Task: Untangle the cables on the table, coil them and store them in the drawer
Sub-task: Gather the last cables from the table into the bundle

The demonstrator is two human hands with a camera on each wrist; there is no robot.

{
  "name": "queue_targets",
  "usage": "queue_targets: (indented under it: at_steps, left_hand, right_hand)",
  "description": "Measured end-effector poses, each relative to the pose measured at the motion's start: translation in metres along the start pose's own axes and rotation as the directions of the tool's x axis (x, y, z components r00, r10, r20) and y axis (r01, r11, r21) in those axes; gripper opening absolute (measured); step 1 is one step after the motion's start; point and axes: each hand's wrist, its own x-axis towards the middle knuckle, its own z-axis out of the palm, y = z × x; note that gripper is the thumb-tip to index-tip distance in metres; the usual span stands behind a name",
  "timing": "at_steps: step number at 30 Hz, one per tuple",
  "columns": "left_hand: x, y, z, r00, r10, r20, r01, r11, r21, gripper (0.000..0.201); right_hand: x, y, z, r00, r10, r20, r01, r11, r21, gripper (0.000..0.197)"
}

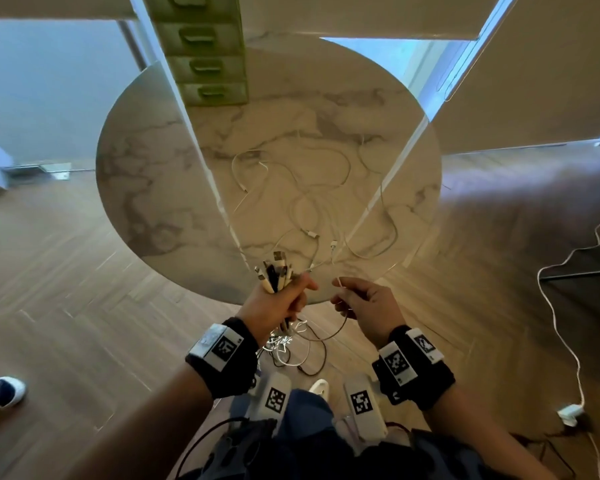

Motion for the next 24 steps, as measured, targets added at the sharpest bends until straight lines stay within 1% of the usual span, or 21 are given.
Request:
queue_targets:
  at_steps: [2,3,5,7,9,11,14,16,18,19,21,22,23,24]
  left_hand:
    - [0.004,0.001,0.009,0.999,-0.016,0.036,0.015,0.999,0.036,0.022]
    - [0.006,0.003,0.012,0.999,-0.033,0.025,0.032,0.999,0.032,0.021]
    - [0.010,0.005,0.014,0.997,-0.071,-0.037,0.070,0.997,-0.034,0.025]
    - [0.014,0.007,0.010,0.993,-0.087,-0.075,0.076,0.987,-0.141,0.031]
    - [0.013,0.010,0.006,0.995,-0.089,-0.035,0.081,0.979,-0.188,0.032]
    - [0.009,0.011,0.007,0.996,-0.081,0.040,0.087,0.982,-0.168,0.033]
    - [0.000,0.008,0.015,0.992,-0.028,0.120,0.048,0.984,-0.169,0.035]
    - [-0.003,0.003,0.019,0.995,0.011,0.099,0.004,0.988,-0.155,0.037]
    - [-0.005,-0.003,0.020,0.995,0.079,0.053,-0.070,0.984,-0.162,0.030]
    - [-0.006,-0.005,0.020,0.993,0.116,0.028,-0.109,0.978,-0.176,0.030]
    - [-0.007,-0.007,0.018,0.991,0.134,-0.027,-0.137,0.972,-0.190,0.037]
    - [-0.009,-0.008,0.016,0.992,0.111,-0.057,-0.120,0.972,-0.200,0.038]
    - [-0.012,-0.008,0.013,0.993,0.088,-0.079,-0.104,0.972,-0.212,0.038]
    - [-0.014,-0.009,0.009,0.992,0.078,-0.096,-0.097,0.971,-0.220,0.038]
  right_hand:
    - [-0.006,-0.001,0.000,0.999,-0.019,0.030,0.019,1.000,-0.002,0.020]
    - [-0.009,-0.003,-0.001,0.999,-0.035,0.031,0.036,0.999,-0.008,0.020]
    - [-0.016,-0.002,-0.002,0.997,-0.076,0.019,0.076,0.997,-0.007,0.018]
    - [-0.024,0.001,-0.005,0.990,-0.138,0.016,0.138,0.990,-0.030,0.020]
    - [-0.032,0.004,-0.008,0.979,-0.199,0.036,0.202,0.977,-0.069,0.025]
    - [-0.037,0.006,-0.010,0.972,-0.223,0.072,0.229,0.969,-0.097,0.026]
    - [-0.038,0.005,-0.009,0.967,-0.213,0.141,0.236,0.955,-0.182,0.024]
    - [-0.034,0.006,-0.006,0.971,-0.179,0.155,0.207,0.960,-0.187,0.023]
    - [-0.033,0.005,-0.003,0.965,-0.153,0.212,0.204,0.947,-0.246,0.020]
    - [-0.034,0.005,0.000,0.950,-0.137,0.281,0.229,0.917,-0.327,0.018]
    - [-0.034,0.004,0.002,0.906,-0.077,0.416,0.304,0.804,-0.512,0.017]
    - [-0.029,0.006,0.002,0.904,-0.077,0.421,0.330,0.754,-0.569,0.020]
    - [-0.019,0.008,0.001,0.923,-0.114,0.367,0.327,0.735,-0.594,0.022]
    - [-0.008,0.006,-0.001,0.954,-0.157,0.257,0.280,0.775,-0.567,0.021]
